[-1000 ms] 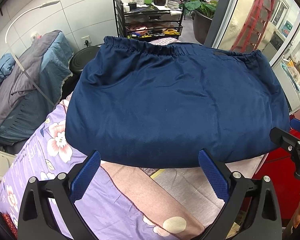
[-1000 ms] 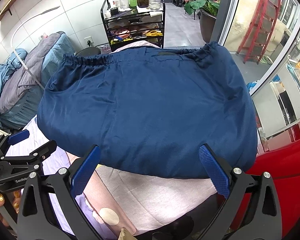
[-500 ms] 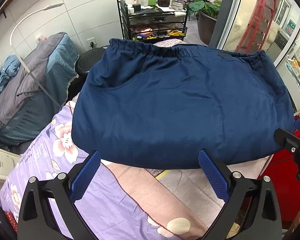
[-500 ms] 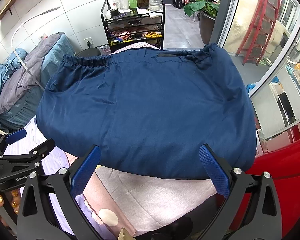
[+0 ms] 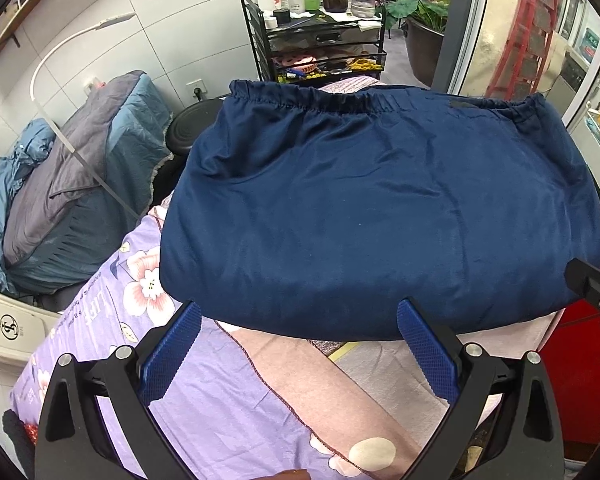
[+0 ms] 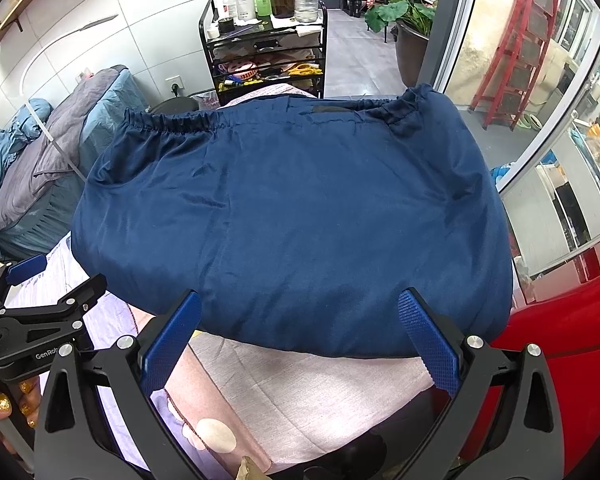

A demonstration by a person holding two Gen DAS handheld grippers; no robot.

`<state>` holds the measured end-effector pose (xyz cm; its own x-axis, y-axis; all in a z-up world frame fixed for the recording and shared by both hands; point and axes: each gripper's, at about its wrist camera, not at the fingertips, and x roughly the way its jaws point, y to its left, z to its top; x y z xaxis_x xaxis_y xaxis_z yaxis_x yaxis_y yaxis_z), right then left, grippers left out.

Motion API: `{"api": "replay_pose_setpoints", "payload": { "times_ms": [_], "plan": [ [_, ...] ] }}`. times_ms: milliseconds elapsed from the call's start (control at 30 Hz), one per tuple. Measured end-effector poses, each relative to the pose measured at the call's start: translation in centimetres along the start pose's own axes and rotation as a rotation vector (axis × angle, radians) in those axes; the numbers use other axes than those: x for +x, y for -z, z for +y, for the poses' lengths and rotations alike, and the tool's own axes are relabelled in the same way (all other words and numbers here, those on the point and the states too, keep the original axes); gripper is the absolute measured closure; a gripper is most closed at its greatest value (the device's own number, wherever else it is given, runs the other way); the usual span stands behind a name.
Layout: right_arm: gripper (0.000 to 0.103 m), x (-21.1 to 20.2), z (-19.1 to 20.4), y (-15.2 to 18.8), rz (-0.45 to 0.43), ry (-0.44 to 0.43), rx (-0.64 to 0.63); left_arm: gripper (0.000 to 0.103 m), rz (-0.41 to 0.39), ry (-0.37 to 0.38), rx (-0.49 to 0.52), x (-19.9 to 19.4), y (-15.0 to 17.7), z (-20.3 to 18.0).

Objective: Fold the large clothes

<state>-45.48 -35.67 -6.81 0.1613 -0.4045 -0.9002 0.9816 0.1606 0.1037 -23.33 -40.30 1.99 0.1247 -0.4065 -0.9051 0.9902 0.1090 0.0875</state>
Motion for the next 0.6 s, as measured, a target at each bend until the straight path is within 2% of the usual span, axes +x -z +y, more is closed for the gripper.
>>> {"api": "replay_pose_setpoints", "payload": {
  "times_ms": [133,300,433,600],
  "plan": [
    [0.006,0.01,-0.01,-0.04,0.0,0.0,-0.001,0.006,0.0,0.008,0.006,-0.01,0.06,-0.1],
    [0.006,0.03,-0.01,0.08,0.002,0.0,-0.002,0.006,-0.038,-0.007,0.012,-0.43,0.33,-0.16],
    [0.006,0.01,0.05,0.16,0.001,0.0,-0.002,0.006,-0.029,-0.019,0.034,-0.31,0.33,-0.46],
    [0.006,0.21,0.13,0.18,0.004,-0.001,-0.005,0.006,-0.017,0.005,0.042,-0.36,0.31,-0.72]
  ]
}}
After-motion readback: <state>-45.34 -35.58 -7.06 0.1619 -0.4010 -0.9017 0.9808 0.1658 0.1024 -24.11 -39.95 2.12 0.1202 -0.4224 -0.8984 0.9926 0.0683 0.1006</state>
